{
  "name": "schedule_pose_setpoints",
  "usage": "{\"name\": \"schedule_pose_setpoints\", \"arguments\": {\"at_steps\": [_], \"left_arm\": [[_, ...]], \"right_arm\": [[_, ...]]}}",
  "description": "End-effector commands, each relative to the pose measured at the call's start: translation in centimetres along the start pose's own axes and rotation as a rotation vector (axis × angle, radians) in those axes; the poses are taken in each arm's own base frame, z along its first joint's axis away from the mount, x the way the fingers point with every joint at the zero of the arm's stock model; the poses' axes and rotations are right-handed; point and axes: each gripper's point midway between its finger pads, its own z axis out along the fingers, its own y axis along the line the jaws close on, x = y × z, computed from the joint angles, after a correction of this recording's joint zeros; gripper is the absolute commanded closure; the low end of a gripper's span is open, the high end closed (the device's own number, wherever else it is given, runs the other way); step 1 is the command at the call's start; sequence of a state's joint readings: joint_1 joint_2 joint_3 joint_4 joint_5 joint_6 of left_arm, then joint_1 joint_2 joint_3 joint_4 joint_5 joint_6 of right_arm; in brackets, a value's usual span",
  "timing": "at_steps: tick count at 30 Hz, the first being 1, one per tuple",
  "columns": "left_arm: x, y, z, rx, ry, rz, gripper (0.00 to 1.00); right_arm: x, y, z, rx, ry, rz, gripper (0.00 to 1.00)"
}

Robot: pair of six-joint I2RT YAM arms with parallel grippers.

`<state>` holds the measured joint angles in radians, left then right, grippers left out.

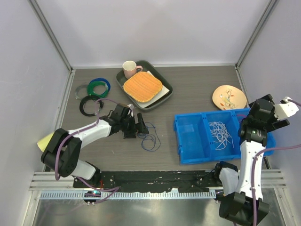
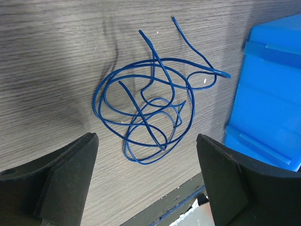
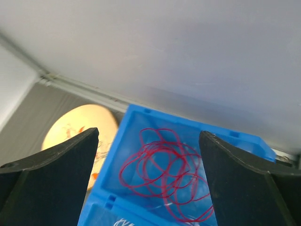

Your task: Untangle the cables

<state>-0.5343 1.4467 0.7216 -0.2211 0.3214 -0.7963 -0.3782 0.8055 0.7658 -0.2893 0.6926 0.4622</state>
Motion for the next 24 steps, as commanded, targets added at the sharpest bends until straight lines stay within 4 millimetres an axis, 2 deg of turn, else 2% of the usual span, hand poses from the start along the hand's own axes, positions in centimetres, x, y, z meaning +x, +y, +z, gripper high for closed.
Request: {"name": "schedule_pose_setpoints", "arguments": {"at_steps": [1, 4, 5, 6, 7, 8, 9, 10, 11, 13, 16, 17, 18, 20, 21, 23, 24], "left_arm": [[-1.0, -1.7, -0.3, 0.039, -0.035, 0.039, 0.13], [-0.9, -2.4, -0.1, 0.051, -0.029, 0.051, 0.23], [-0.9, -2.5, -0.1, 0.052, -0.029, 0.058, 0.31], [-0.8, -2.6, 0.1, 0.049, -0.021, 0.063, 0.35], [-0.6, -3.0, 0.2, 0.056, -0.019, 0.075, 0.4], [-0.5, -3.2, 0.3, 0.056, -0.014, 0.079, 0.51], [-0.4, -3.5, 0.3, 0.06, -0.014, 0.087, 0.55], [-0.5, -3.8, 0.3, 0.062, -0.019, 0.094, 0.59], [-0.6, -4.0, 0.3, 0.065, -0.022, 0.099, 0.65], [-0.6, -4.6, 0.4, 0.069, -0.026, 0.119, 0.69], [-0.9, -5.0, 0.3, 0.068, -0.041, 0.125, 1.0], [-1.1, -4.9, 0.2, 0.059, -0.053, 0.123, 1.0], [-1.2, -5.0, 0.1, 0.059, -0.065, 0.123, 1.0], [-2.1, -5.1, -0.8, 0.046, -0.12, 0.124, 1.0], [-2.3, -4.7, -1.1, 0.031, -0.137, 0.121, 1.0], [-2.8, -4.4, -2.3, 0.003, -0.19, 0.11, 1.0], [-3.2, -3.7, -2.6, -0.032, -0.22, 0.104, 1.0]], "right_arm": [[-2.0, 5.5, -2.4, -0.349, -0.024, 0.004, 0.07], [-2.6, 8.7, -5.0, -0.601, -0.063, -0.004, 0.07], [-2.1, 10.6, -6.8, -0.751, -0.041, -0.019, 0.07], [-1.9, 12.0, -8.4, -0.872, -0.035, -0.026, 0.07], [-1.9, 13.1, -9.3, -0.955, -0.035, -0.027, 0.06], [-1.0, 14.5, -11.6, -1.108, 0.01, -0.049, 0.06], [-1.3, 15.3, -12.7, -1.181, 0.017, -0.038, 0.06], [-0.6, 15.9, -13.2, -1.238, 0.054, -0.038, 0.07], [0.1, 16.6, -15.5, -1.376, 0.105, -0.05, 0.07], [-0.1, 17.2, -17.9, -1.52, 0.105, -0.036, 0.07], [0.1, 17.6, -21.7, -1.678, 0.066, -0.058, 0.07], [0.0, 17.6, -22.9, -1.712, 0.039, -0.07, 0.07], [0.8, 18.0, -25.4, -1.794, 0.048, -0.076, 0.06], [1.9, 18.3, -28.3, -1.906, 0.036, -0.132, 0.06], [3.1, 18.3, -31.3, -2.011, 0.087, -0.155, 0.06], [4.2, 18.5, -33.6, -2.091, 0.085, -0.216, 0.06], [5.2, 19.0, -34.1, -2.099, 0.13, -0.243, 0.06]]}}
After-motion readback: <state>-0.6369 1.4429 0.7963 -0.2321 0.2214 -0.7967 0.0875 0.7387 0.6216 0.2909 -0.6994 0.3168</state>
